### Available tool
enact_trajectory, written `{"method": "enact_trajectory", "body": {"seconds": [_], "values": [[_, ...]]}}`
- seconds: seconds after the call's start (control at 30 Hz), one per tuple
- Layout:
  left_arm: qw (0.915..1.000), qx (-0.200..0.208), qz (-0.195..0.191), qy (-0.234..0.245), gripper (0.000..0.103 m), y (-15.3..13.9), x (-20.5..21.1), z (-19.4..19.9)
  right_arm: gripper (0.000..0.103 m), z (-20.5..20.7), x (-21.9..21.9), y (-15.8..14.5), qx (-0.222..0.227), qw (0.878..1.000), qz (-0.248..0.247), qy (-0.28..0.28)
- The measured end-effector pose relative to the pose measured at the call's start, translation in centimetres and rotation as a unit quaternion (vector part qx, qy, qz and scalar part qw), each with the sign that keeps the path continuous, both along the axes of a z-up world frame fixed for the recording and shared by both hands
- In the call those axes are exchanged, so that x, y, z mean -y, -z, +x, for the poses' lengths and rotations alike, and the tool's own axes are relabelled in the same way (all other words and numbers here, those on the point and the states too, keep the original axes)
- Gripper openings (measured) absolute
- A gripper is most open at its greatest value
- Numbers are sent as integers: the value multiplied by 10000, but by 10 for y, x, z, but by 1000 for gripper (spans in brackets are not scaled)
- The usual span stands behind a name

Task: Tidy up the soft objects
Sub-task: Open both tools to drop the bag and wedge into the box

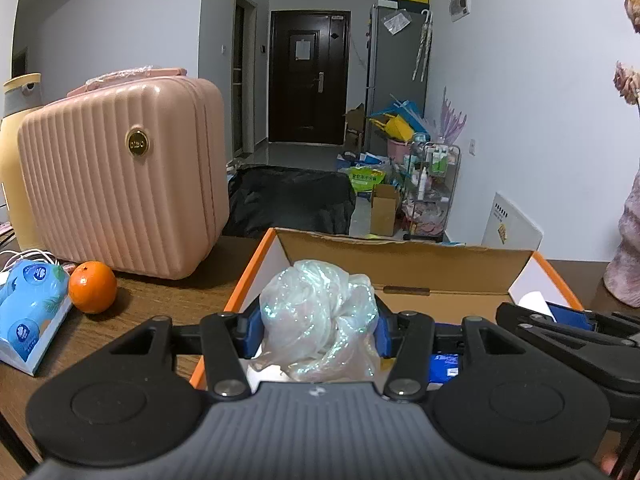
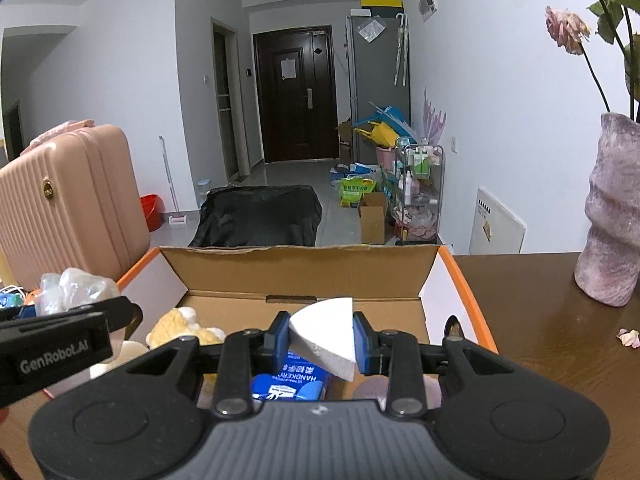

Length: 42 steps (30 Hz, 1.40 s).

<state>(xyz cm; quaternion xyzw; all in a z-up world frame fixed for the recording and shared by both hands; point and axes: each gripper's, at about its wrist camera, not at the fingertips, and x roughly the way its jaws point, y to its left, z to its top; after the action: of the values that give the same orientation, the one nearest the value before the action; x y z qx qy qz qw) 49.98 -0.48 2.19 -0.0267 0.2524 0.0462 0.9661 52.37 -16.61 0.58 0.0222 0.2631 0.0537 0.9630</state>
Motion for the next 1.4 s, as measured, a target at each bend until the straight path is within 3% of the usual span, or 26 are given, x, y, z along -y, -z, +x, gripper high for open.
{"method": "enact_trajectory", "body": {"seconds": [0.3,0.4,0.5,0.57,0.63,0.77,1.4], "values": [[9999,-48,117,-48,52,8,-1,6,33,9,0,7,-120,9999,-21,44],[9999,-62,109,-49,57,9,-1,6,36,9,3,9,-134,9998,-18,118],[9999,-55,66,-76,70,9,-4,7,40,9,6,10,-167,9997,31,174],[9999,-43,47,-153,84,9,-5,6,64,9,9,11,-157,9995,48,270],[9997,13,67,-234,87,9,-6,5,79,8,11,11,-115,9993,56,356],[9992,61,50,-388,102,8,-9,4,100,9,16,11,-116,9985,101,528],[9981,-10,-133,-600,103,8,-17,4,103,10,18,17,-295,9975,141,631]]}}
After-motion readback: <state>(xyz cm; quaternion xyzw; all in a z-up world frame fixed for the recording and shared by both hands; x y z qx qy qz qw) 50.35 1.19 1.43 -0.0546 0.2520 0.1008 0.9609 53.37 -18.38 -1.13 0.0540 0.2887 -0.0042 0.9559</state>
